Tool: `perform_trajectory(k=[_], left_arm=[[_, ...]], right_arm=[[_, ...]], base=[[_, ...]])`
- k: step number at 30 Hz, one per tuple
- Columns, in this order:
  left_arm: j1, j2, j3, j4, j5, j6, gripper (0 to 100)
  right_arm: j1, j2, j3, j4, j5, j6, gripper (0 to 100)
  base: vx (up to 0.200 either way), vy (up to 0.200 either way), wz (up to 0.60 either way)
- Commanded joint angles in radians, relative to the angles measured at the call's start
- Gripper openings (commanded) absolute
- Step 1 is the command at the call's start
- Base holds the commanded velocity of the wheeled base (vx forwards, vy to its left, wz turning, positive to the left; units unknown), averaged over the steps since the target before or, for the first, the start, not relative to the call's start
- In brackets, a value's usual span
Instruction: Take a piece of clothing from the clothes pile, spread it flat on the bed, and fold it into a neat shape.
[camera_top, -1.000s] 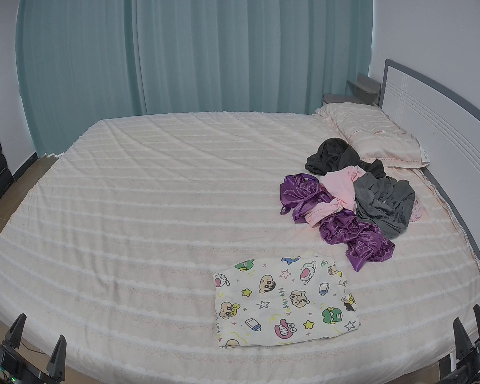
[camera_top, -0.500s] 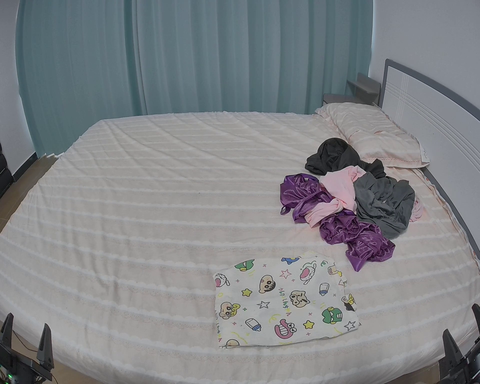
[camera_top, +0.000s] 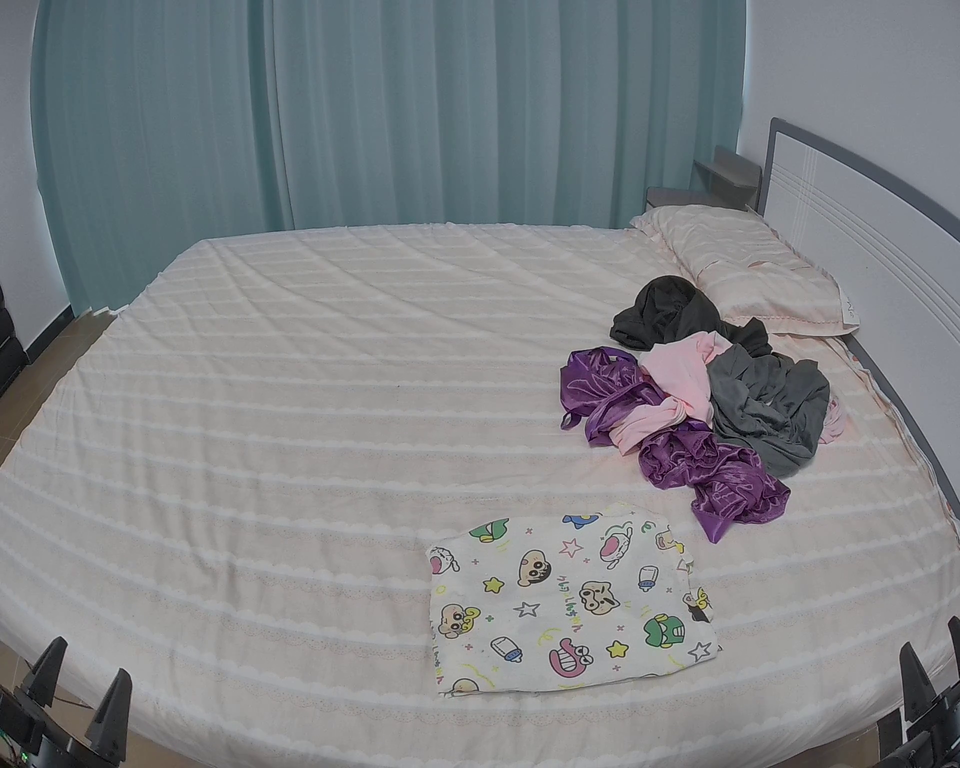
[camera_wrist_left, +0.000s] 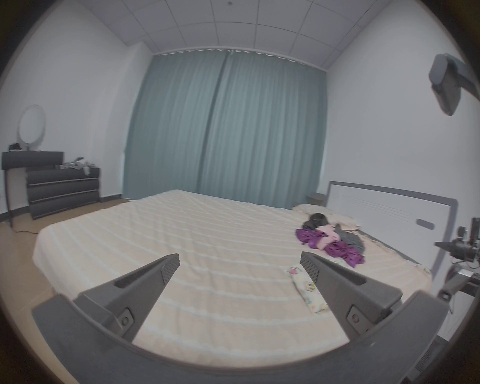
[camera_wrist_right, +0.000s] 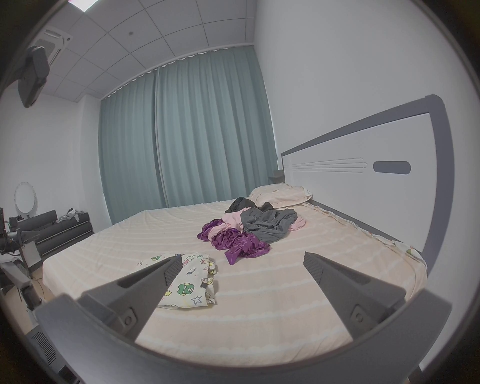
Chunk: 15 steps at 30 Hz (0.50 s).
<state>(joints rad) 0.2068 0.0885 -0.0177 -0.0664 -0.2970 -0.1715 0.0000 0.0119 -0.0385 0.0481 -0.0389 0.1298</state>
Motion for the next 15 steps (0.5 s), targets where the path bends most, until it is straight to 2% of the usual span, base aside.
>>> perform_trajectory(k=[1, 4, 5, 7, 8, 10, 11, 12, 13, 15], left_arm=[[0.002, 0.005, 0.018, -0.001, 0.145, 0.029, 100], [0.002, 0.005, 0.018, 0.002, 0.157, 0.135, 100], [0.002, 0.007, 0.018, 0.002, 0.153, 0.150, 100], [0.000, 0.007, 0.018, 0.002, 0.144, 0.161, 100], [0.000, 0.007, 0.018, 0.002, 0.130, 0.167, 100], [0.000, 0.007, 0.018, 0.003, 0.079, 0.175, 100], [0.000, 0.007, 0.018, 0.003, 0.038, 0.178, 100], [0.000, 0.007, 0.018, 0.003, 0.030, 0.178, 100], [0.000, 0.008, 0.018, 0.003, -0.051, 0.170, 100], [0.000, 0.008, 0.018, 0.003, -0.096, 0.168, 100]], right_arm=[[0.000, -0.010, -0.006, 0.001, 0.004, -0.053, 100], [0.000, -0.010, 0.006, -0.027, 0.017, -0.257, 100], [0.000, -0.010, 0.014, -0.045, 0.031, -0.280, 100], [0.000, -0.010, 0.026, -0.082, 0.068, -0.289, 100], [0.000, -0.010, 0.031, -0.099, 0.129, -0.303, 100], [0.000, -0.010, 0.031, -0.096, 0.175, -0.291, 100], [0.000, -0.010, 0.029, -0.091, 0.175, -0.274, 100], [0.000, -0.010, 0.029, -0.090, 0.174, -0.271, 100], [0.000, -0.010, 0.026, -0.080, 0.159, -0.216, 100], [0.000, -0.010, 0.022, -0.057, 0.126, -0.164, 100]], base=[[0.000, 0.000, 0.00], [0.000, 0.000, 0.00], [0.000, 0.000, 0.00], [0.000, 0.000, 0.00], [0.000, 0.000, 0.00], [0.000, 0.000, 0.00], [0.000, 0.000, 0.00], [0.000, 0.000, 0.00], [0.000, 0.000, 0.00], [0.000, 0.000, 0.00]])
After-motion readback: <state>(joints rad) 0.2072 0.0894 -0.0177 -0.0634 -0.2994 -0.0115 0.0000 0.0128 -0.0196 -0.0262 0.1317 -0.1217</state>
